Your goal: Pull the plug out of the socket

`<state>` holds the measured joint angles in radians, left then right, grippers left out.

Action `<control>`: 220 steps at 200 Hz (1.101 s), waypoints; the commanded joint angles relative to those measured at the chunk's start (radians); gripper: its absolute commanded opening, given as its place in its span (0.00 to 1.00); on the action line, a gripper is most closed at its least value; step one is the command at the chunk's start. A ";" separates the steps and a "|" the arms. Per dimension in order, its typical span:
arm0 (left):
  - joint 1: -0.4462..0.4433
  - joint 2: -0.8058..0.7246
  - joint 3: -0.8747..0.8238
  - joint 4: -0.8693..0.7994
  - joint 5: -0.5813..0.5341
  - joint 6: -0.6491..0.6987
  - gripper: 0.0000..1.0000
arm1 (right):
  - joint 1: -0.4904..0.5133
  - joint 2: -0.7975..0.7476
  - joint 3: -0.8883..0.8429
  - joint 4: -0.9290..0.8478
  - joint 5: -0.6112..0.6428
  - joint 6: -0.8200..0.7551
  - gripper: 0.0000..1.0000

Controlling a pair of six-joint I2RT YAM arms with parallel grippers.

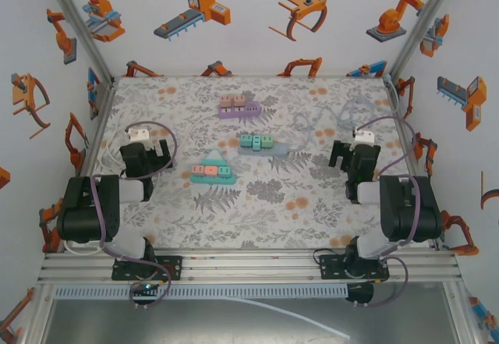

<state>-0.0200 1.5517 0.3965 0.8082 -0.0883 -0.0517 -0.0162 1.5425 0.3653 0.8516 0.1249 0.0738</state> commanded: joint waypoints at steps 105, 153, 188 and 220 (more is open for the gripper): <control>0.003 -0.013 0.015 0.013 0.022 0.008 0.97 | 0.004 0.000 0.005 0.049 0.053 0.012 0.99; -0.015 -0.075 0.004 -0.013 0.059 0.046 0.97 | 0.006 -0.139 -0.065 0.063 -0.002 -0.016 0.99; -0.074 -0.384 0.023 -0.345 -0.122 -0.078 0.97 | 0.020 -0.573 -0.010 -0.436 0.016 0.157 0.96; -0.112 -0.617 0.145 -0.766 -0.079 -0.304 0.97 | 0.057 -0.734 0.199 -0.929 -0.193 0.355 0.90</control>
<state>-0.1177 1.0481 0.4400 0.4110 -0.1757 -0.1612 0.0048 0.8707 0.4198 0.3634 0.0914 0.2401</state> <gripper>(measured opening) 0.972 0.919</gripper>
